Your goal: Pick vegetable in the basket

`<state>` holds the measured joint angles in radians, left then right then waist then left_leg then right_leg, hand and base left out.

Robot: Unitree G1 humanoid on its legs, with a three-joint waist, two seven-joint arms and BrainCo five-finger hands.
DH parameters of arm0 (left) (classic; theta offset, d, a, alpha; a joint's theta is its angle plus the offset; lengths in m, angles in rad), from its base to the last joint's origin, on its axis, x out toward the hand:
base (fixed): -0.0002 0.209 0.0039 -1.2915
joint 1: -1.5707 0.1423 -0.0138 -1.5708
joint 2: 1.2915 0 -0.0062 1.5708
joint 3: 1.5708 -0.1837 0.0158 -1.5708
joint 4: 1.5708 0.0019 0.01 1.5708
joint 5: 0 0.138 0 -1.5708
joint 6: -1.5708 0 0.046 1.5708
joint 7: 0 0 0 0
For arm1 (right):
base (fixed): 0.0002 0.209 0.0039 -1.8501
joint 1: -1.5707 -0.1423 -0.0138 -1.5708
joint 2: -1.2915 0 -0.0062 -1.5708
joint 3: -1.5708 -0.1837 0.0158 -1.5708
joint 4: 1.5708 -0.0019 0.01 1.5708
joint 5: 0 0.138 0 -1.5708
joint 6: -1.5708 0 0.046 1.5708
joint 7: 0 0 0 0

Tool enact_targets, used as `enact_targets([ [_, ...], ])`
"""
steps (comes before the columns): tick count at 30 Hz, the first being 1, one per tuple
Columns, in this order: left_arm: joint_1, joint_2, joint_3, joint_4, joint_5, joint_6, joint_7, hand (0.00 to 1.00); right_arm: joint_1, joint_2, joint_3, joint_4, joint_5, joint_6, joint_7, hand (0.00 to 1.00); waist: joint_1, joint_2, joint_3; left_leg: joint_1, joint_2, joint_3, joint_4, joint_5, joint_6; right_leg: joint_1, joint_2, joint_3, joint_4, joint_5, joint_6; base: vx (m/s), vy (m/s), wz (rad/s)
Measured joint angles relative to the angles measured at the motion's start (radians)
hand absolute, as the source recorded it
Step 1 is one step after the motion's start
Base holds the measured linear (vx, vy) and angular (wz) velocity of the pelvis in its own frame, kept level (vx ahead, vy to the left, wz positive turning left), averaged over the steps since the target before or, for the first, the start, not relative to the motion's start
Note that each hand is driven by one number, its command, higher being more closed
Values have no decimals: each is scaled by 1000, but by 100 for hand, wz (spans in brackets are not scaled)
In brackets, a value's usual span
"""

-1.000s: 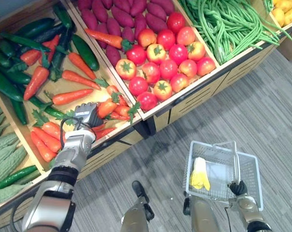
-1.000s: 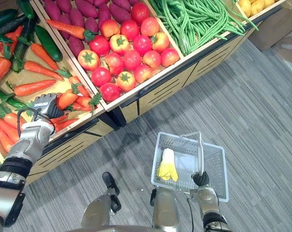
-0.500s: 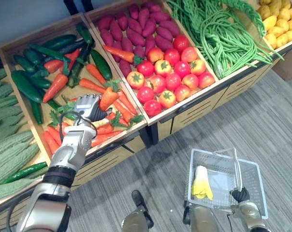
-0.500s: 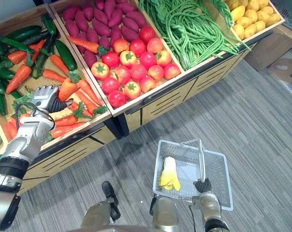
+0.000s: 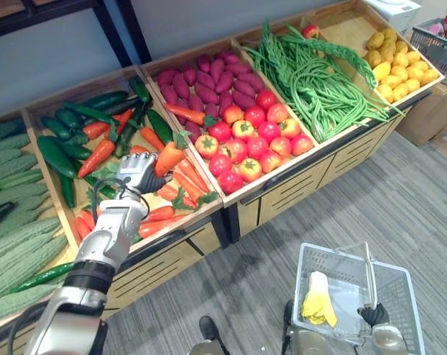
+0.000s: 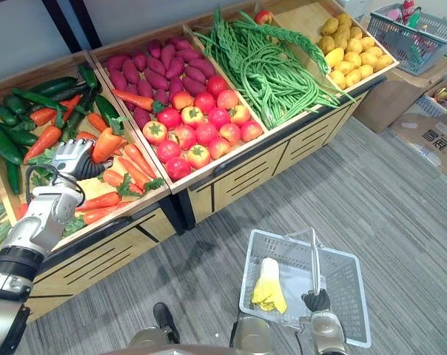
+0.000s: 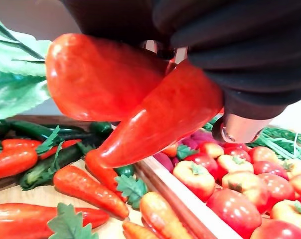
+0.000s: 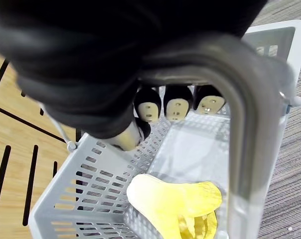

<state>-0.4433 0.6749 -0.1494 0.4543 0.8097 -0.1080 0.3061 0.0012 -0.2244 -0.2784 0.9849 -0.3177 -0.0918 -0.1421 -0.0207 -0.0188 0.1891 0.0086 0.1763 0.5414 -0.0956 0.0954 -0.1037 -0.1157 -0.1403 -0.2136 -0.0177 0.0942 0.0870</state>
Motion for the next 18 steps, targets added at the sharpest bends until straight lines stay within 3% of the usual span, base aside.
enact_targets([
  [4,34,1,-14,-68,0,-24,-2,100,0,-51,11,-32,-36,0,23,100,-4,0,-4,19,-2,8,0,-3,-4,16,-1,8,-5,5,6,28,-10,-7],
  [7,80,24,-53,-100,0,-64,-2,100,-27,-135,32,-34,-78,-3,32,100,-4,2,-16,41,-8,50,0,-13,-8,15,0,48,-16,11,15,18,-2,-34],
  [12,107,31,-96,-146,0,-110,-5,100,-105,-270,154,-89,-159,-13,42,100,-8,-1,-31,68,-11,133,-1,-24,-13,-3,13,142,-39,46,20,0,-10,-46],
  [18,127,31,-139,-213,-1,-140,-8,100,-177,-373,321,-206,-192,-50,56,100,-15,0,-31,112,-10,238,-5,-35,-28,-23,39,251,-51,65,23,-50,-36,-54],
])
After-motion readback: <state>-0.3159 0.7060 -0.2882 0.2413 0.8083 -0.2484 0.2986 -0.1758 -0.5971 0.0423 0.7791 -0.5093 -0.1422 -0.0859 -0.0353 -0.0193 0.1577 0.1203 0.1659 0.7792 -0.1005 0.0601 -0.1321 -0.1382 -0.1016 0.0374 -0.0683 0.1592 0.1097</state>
